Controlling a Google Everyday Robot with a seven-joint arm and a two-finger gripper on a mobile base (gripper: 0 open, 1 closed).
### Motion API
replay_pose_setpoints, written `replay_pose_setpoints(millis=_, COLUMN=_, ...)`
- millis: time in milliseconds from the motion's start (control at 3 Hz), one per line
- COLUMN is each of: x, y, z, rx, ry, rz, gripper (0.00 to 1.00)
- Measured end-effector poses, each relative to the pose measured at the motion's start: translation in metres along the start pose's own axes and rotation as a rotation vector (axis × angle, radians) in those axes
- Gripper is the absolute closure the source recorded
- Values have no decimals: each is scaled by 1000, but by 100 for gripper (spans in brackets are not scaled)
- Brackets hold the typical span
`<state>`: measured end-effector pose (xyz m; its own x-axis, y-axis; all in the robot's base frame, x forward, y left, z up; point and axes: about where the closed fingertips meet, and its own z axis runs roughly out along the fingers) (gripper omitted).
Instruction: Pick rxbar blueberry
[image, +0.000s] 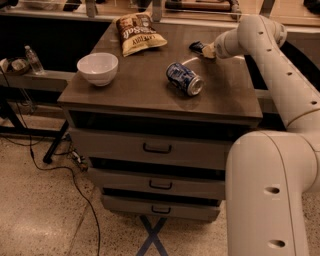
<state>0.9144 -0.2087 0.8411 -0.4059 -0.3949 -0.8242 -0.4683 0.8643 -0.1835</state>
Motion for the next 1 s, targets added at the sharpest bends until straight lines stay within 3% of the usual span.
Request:
replay_pose_setpoints(millis=333, x=0, y=0, z=0, rx=0, ry=0, rz=0, gripper=30)
replay_pose_setpoints(millis=667, x=-22, y=18, z=4, rx=-32, ry=-44, rz=-7, gripper=7)
replay_pose_setpoints(millis=1000, x=-31, y=25, z=7, rx=-52, ry=-67, rz=8, gripper=0)
